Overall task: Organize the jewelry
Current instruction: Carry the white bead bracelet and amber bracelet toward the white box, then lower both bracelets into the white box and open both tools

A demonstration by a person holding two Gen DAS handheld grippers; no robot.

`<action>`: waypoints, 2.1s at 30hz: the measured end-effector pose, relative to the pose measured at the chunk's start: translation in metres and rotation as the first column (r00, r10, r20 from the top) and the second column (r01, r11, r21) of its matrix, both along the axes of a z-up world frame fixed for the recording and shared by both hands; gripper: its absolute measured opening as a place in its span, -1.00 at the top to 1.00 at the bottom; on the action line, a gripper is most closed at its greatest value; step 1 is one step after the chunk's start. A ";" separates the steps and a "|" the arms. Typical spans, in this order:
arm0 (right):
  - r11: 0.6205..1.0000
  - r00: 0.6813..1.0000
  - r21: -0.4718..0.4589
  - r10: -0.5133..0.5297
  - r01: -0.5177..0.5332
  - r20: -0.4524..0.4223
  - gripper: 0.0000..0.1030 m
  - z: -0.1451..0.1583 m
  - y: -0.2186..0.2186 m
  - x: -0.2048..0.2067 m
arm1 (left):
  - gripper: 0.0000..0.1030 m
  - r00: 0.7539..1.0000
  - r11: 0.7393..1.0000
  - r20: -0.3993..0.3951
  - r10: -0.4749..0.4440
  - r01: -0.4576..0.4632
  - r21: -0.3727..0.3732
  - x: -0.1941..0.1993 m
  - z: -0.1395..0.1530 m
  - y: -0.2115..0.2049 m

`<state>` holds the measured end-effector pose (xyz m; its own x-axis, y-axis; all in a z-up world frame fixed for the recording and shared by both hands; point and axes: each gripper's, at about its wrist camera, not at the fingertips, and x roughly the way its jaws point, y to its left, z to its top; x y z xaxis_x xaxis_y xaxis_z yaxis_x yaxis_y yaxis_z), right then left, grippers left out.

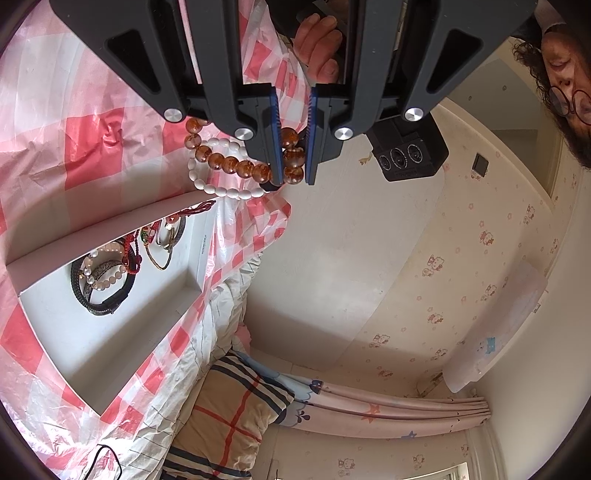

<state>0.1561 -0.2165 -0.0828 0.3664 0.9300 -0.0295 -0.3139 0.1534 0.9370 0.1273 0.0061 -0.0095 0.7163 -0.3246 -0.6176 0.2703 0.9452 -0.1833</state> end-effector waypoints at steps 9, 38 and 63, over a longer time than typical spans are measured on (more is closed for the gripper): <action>0.999 1.000 0.048 -0.022 0.023 -0.020 0.75 -0.004 -0.005 0.010 | 0.87 1.000 0.999 0.016 0.012 -0.011 -0.033 0.016 0.017 -0.005; 0.992 0.999 0.120 -0.046 0.049 -0.028 0.75 -0.010 0.000 0.074 | 0.86 1.000 0.998 0.000 0.026 -0.026 -0.052 0.063 -0.001 -0.014; 0.607 0.999 -0.794 -0.006 -0.030 -0.043 0.76 -0.031 0.063 0.053 | 0.86 0.978 0.990 -0.157 0.137 -0.142 -0.020 0.099 -0.046 0.010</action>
